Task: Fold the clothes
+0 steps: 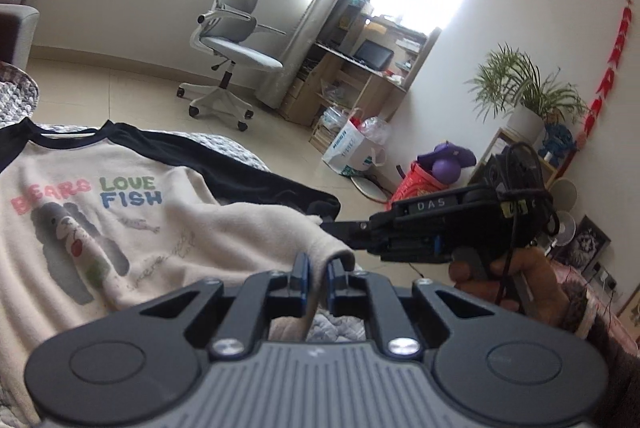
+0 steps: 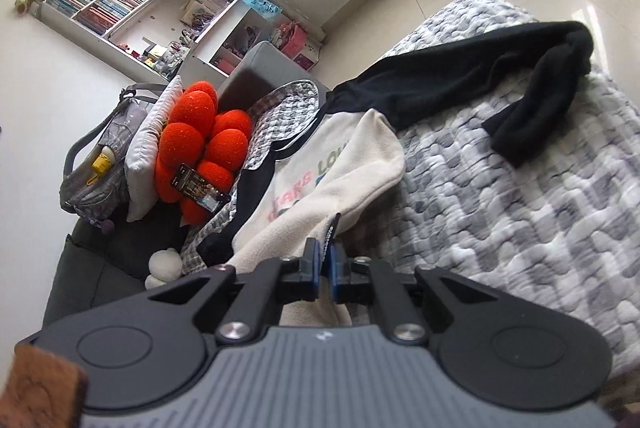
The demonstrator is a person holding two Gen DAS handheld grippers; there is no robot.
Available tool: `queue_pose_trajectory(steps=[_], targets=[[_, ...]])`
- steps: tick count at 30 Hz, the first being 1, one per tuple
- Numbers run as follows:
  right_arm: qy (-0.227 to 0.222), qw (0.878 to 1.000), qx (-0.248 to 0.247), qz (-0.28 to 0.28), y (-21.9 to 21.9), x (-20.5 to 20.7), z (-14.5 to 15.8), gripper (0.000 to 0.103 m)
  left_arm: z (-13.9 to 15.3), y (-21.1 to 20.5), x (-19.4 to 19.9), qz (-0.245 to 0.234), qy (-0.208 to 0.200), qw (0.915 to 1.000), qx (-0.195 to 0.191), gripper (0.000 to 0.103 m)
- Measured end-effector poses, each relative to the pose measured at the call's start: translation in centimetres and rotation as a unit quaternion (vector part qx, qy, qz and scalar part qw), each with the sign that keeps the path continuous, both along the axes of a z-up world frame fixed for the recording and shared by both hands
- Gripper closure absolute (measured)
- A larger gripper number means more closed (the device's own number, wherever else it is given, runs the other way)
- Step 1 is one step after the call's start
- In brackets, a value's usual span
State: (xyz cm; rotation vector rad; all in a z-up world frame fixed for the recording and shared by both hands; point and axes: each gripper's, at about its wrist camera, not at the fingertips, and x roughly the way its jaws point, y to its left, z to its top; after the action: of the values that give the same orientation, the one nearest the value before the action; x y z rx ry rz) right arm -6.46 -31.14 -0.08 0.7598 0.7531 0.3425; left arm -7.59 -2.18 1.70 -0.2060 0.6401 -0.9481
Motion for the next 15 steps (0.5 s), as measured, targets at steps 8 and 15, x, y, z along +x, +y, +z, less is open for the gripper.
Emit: queue_pose_trajectory(steps=[8,15], targets=[[0.029,0.995,-0.092,-0.010,-2.0,-0.5,-1.6,0.096,-2.6,-3.0,-0.4,-0.048,0.023,0.9963,0.067,0.082],[0.048,0.976,-0.213,-0.012,-1.6,0.3,-3.2,0.096,-2.5,-2.2,-0.4,-0.027,0.040,0.9937,0.101,0.046]])
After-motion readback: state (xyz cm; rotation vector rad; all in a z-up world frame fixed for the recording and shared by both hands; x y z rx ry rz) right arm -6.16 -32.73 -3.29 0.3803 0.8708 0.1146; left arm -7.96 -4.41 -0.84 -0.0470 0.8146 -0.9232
